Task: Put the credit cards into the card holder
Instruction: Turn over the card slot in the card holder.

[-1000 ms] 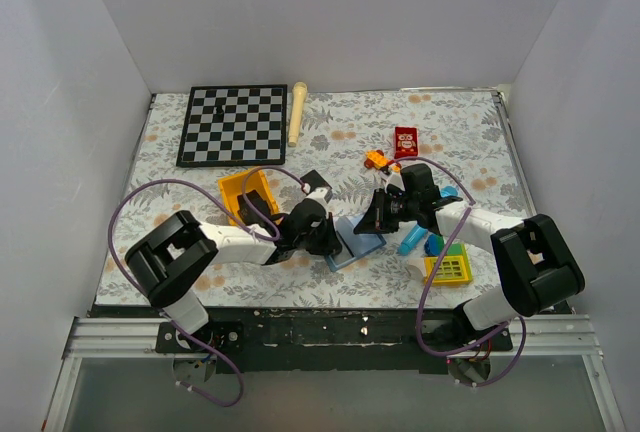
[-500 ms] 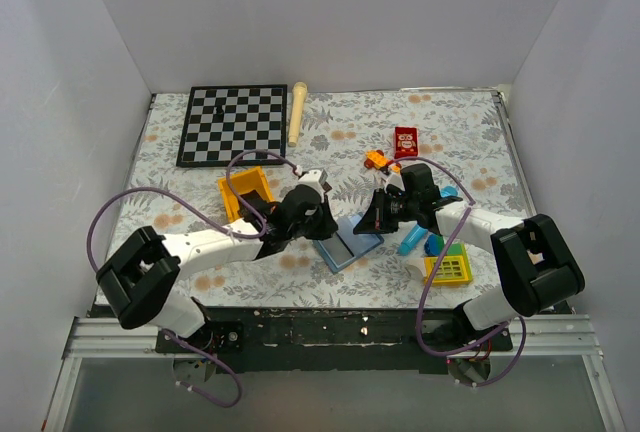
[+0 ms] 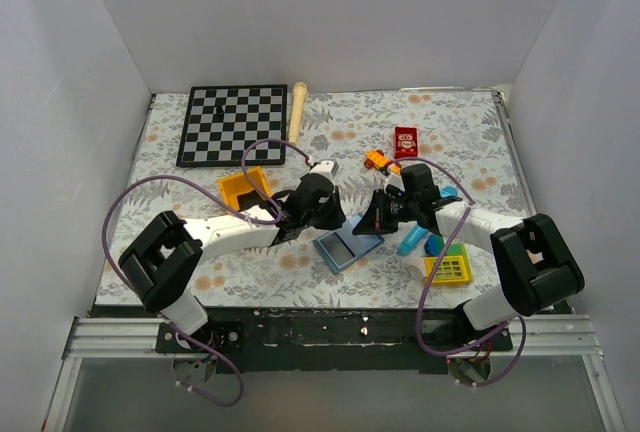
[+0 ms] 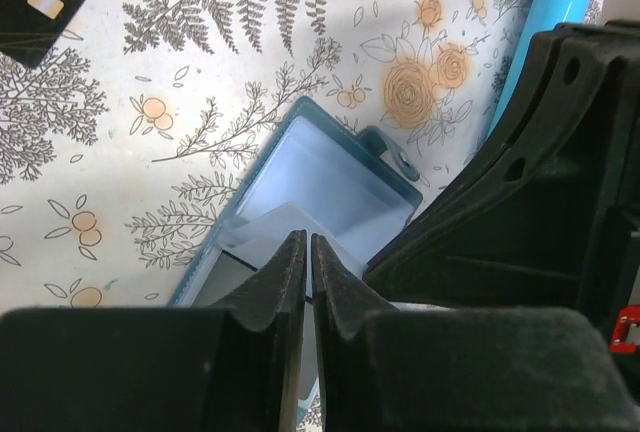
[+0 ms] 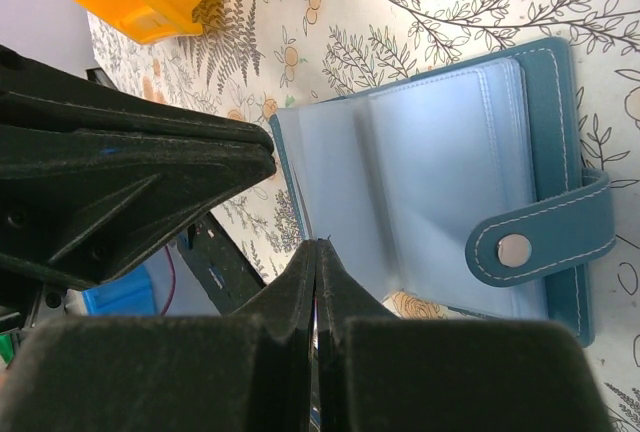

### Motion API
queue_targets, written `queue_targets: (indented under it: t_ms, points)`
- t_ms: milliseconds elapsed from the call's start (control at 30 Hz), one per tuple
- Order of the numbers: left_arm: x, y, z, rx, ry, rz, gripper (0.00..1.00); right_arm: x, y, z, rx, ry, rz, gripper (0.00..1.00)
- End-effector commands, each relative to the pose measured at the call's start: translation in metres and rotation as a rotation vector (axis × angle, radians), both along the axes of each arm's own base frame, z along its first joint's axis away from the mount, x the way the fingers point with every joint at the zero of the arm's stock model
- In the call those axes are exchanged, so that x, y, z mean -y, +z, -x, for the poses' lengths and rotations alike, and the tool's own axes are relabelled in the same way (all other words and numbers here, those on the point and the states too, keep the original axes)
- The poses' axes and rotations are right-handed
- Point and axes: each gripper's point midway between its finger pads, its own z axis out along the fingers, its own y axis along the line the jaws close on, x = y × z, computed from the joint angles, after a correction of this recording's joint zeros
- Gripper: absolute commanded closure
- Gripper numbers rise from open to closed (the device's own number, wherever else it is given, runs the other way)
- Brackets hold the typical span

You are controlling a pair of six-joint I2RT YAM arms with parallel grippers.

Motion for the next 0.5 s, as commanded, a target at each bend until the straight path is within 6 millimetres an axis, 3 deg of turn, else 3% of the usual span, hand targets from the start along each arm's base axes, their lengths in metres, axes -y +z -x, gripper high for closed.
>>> queue_targets:
  t_ms: [0,467]
  points:
    - [0.006,0.017,-0.012,0.044,-0.009,0.007,0.93,-0.001,0.002,0.001,0.008,0.019,-0.022,0.99]
    - [0.001,-0.018,-0.014,-0.01,-0.019,-0.047,0.94,-0.001,0.001,0.001,0.005,0.019,-0.021,0.99]
